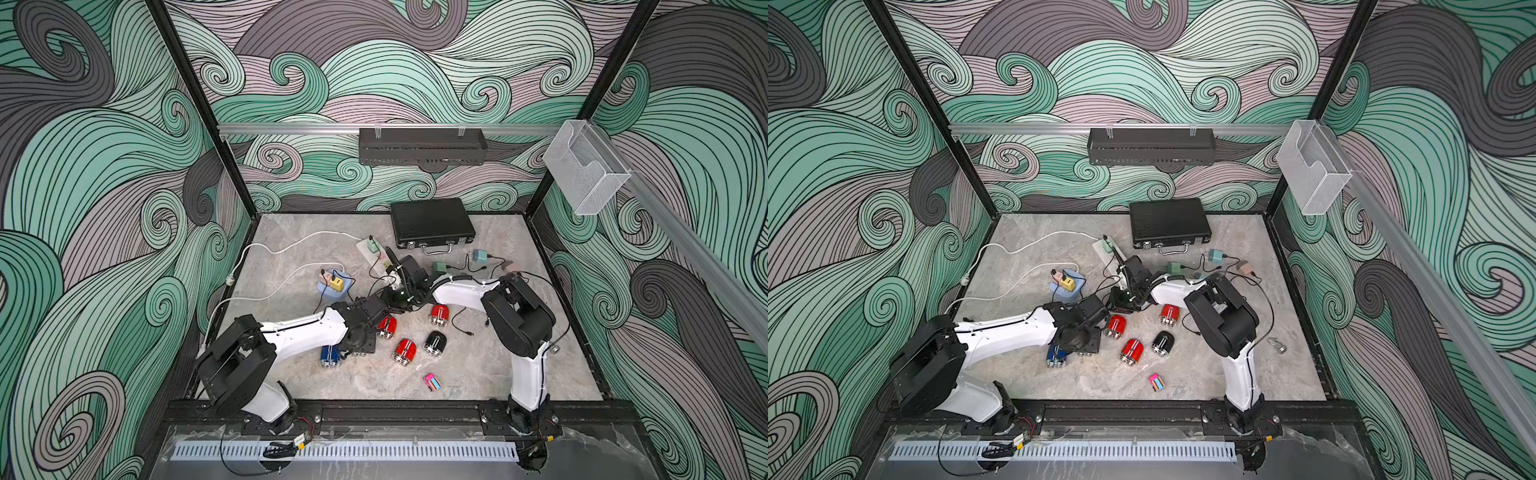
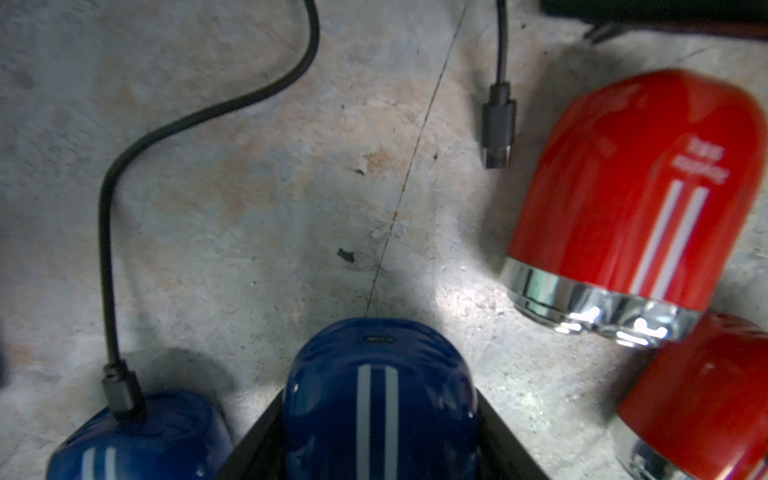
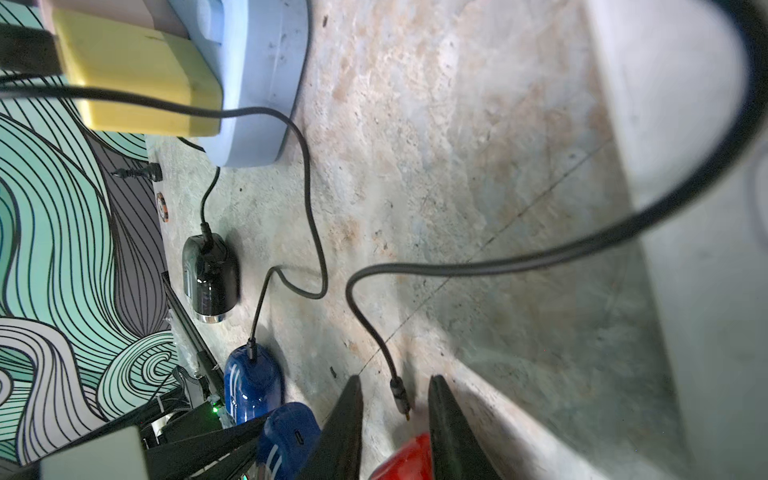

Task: Unplug the electric shaver
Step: Place the charging cable at the center of the board, then place the electric shaver at the center of the board.

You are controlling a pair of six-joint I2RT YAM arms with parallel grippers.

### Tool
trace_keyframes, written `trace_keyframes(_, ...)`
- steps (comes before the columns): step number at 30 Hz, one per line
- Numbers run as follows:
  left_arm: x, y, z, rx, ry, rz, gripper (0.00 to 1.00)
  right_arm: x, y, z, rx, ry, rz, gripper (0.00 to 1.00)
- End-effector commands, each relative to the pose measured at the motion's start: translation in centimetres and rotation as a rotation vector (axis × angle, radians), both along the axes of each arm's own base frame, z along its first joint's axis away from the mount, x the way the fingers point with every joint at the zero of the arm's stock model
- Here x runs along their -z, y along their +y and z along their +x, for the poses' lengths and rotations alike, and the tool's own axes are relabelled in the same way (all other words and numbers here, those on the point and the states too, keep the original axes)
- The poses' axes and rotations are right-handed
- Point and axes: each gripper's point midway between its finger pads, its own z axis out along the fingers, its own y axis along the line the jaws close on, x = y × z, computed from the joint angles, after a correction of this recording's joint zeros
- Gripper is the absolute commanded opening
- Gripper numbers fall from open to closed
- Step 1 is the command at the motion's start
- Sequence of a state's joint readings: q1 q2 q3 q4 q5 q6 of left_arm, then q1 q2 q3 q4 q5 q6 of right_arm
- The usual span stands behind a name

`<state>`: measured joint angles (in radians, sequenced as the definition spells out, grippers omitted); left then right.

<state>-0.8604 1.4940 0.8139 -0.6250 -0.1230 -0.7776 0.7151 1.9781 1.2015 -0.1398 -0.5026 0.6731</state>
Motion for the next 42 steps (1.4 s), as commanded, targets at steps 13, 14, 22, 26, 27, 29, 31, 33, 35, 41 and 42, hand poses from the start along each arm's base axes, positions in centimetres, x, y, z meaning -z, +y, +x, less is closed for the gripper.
trace_keyframes(13,1.5,0.2,-0.1,0.006,0.027,0.050,0.59,-3.2,-2.3,-0.6,0.021,-0.085,-0.016,0.45)
trace_keyframes(14,1.6,0.2,-0.1,0.004,0.030,0.053,0.61,-3.4,-2.5,-0.5,0.023,-0.094,-0.024,0.47)
trace_keyframes(22,1.2,0.3,-0.2,-0.002,0.019,0.045,0.70,-4.0,-4.1,-0.5,0.039,-0.119,-0.039,0.51)
trace_keyframes(26,0.0,0.3,0.2,-0.011,-0.011,0.036,0.73,-4.5,-4.6,-0.4,0.048,-0.133,-0.036,0.52)
trace_keyframes(27,-0.6,0.3,0.4,-0.011,-0.026,0.033,0.73,-4.8,-4.8,-0.4,0.048,-0.138,-0.037,0.53)
trace_keyframes(29,-2.1,0.1,1.1,-0.008,-0.062,0.017,0.73,-5.2,-5.1,-0.2,0.048,-0.158,-0.053,0.53)
trace_keyframes(31,-3.8,-0.2,1.9,-0.002,-0.108,0.003,0.74,-5.8,-5.5,0.2,0.045,-0.186,-0.083,0.54)
trace_keyframes(33,-5.2,-0.6,2.7,0.006,-0.132,-0.014,0.74,-6.5,-5.8,0.7,0.045,-0.204,-0.098,0.54)
trace_keyframes(35,-6.2,-1.1,3.4,0.003,-0.133,-0.042,0.74,-7.3,-5.9,1.2,0.045,-0.225,-0.099,0.54)
trace_keyframes(41,-8.8,-2.3,6.1,-0.020,-0.174,-0.116,0.73,-9.0,-6.3,3.0,0.046,-0.288,-0.162,0.54)
trace_keyframes(42,-9.1,-2.4,6.7,-0.029,-0.177,-0.135,0.73,-9.4,-6.2,3.5,0.044,-0.300,-0.170,0.54)
